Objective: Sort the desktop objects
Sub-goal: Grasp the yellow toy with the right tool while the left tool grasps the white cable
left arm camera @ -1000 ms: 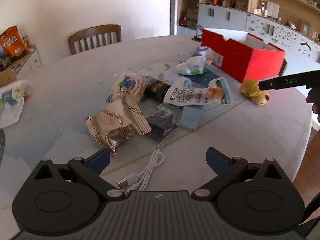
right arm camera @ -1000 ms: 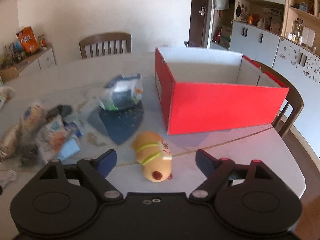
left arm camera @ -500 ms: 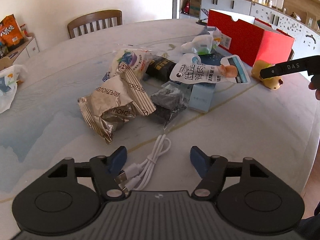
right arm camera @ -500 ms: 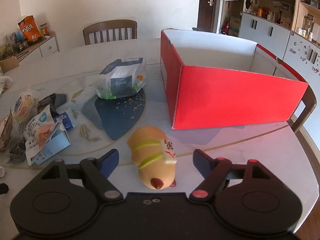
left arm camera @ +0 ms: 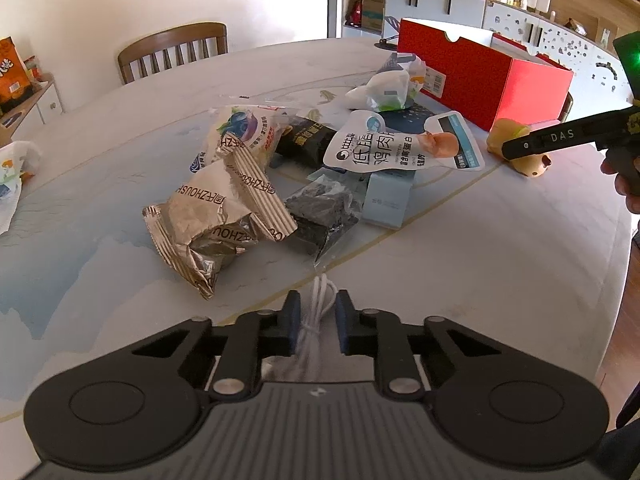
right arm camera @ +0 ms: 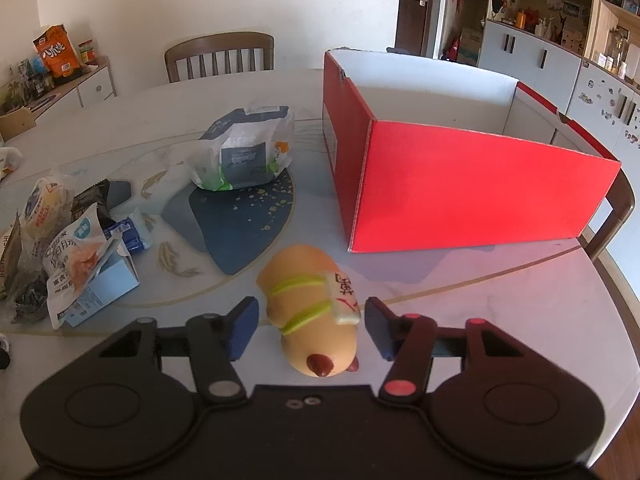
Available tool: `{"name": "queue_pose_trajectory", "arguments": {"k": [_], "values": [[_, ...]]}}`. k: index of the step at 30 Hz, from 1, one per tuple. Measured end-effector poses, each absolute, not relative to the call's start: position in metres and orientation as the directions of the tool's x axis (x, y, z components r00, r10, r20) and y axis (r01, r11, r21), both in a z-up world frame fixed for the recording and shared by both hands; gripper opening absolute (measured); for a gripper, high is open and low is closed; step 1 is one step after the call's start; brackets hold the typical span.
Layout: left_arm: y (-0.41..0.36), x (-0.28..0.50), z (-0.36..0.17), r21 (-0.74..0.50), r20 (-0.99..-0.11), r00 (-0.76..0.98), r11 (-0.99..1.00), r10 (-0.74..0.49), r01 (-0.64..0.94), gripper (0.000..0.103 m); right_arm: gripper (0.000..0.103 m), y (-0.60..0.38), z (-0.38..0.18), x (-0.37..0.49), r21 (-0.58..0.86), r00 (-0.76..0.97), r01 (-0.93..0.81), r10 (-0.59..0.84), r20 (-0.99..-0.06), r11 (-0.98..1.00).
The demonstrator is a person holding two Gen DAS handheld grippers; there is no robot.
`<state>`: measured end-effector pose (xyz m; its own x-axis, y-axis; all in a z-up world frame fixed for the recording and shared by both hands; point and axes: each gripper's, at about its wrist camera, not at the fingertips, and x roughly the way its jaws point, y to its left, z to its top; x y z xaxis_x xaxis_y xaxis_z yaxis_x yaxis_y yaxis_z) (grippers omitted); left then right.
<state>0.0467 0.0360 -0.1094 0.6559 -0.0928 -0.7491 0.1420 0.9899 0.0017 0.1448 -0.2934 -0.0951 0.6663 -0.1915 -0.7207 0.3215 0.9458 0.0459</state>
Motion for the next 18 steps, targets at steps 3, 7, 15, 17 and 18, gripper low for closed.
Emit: {"name": "queue_pose_trajectory", "arguments": {"k": [3,7,15,17,18], "values": [[0.037,0.047,-0.109,-0.016,-0.752,0.650,0.989,-0.109,0.148,0.010,0.049,-0.292,-0.094,0.146,0.045,0.662,0.320,-0.189,-0.725,0.946],[0.037,0.048,-0.107,-0.031,-0.755,0.645,0.989,-0.116,0.142,0.009,0.047,-0.292,-0.092,0.147,0.047,0.654,0.333,-0.195,-0.731,0.942],[0.038,0.048,-0.102,-0.055,-0.751,0.647,0.988,-0.135,0.143,0.008,0.045,-0.293,-0.083,0.143,0.069,0.655,0.335,-0.179,-0.734,0.940],[0.038,0.047,-0.100,-0.058,-0.749,0.649,0.988,-0.137,0.142,0.008,0.045,-0.293,-0.080,0.141,0.075,0.655,0.341,-0.179,-0.734,0.937],[0.038,0.047,-0.099,-0.060,-0.747,0.650,0.988,-0.139,0.142,0.008,0.045,-0.293,-0.079,0.140,0.077,0.656,0.339,-0.177,-0.734,0.938]]}}
